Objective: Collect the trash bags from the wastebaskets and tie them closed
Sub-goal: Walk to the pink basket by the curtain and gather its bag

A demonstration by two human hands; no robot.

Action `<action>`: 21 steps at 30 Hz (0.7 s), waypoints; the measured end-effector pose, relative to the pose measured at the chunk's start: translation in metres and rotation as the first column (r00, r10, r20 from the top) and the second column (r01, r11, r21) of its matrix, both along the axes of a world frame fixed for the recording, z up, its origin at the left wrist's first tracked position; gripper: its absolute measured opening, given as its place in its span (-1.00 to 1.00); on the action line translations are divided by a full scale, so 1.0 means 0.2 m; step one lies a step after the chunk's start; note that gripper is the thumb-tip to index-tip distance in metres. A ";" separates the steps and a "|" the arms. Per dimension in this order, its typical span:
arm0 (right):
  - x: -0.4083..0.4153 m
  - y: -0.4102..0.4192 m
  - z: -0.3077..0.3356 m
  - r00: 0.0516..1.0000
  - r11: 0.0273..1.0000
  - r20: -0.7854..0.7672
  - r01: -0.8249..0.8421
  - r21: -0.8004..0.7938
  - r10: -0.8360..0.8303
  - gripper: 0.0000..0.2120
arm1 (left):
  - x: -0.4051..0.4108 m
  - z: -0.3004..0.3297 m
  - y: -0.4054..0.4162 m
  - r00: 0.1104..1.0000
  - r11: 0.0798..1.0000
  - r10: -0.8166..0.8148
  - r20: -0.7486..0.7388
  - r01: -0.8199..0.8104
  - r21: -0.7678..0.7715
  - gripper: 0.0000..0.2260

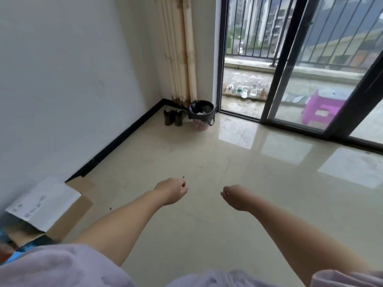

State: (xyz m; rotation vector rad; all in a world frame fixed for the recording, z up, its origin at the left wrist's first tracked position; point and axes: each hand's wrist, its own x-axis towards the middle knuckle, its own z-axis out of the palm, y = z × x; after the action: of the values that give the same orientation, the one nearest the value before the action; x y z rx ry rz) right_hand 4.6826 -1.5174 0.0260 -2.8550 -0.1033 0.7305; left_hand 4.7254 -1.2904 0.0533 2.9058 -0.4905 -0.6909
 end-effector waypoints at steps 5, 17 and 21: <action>0.51 -0.07 -0.02 0.999 0.999 -0.043 0.028 -0.026 -0.029 -0.59 | 0.55 -0.07 -0.11 0.998 0.999 -0.051 -0.047 0.051 0.003 -0.70; 2.07 -0.44 -0.04 0.998 0.998 -0.062 -0.007 -0.055 0.004 -0.61 | 2.05 -0.09 -0.38 0.996 0.992 0.086 -0.029 -0.088 -0.095 -0.72; 2.45 -0.50 -0.05 0.995 0.997 -0.101 -0.023 -0.072 0.016 -0.61 | 2.41 -0.11 -0.46 0.992 0.988 0.107 -0.071 -0.114 -0.108 -0.73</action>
State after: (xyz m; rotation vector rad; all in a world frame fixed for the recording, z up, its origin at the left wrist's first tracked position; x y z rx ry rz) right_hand 5.1718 -1.6168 0.0158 -2.8830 -0.0922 0.8977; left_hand 5.2077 -1.3825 0.0310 2.7720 -0.3459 -0.7146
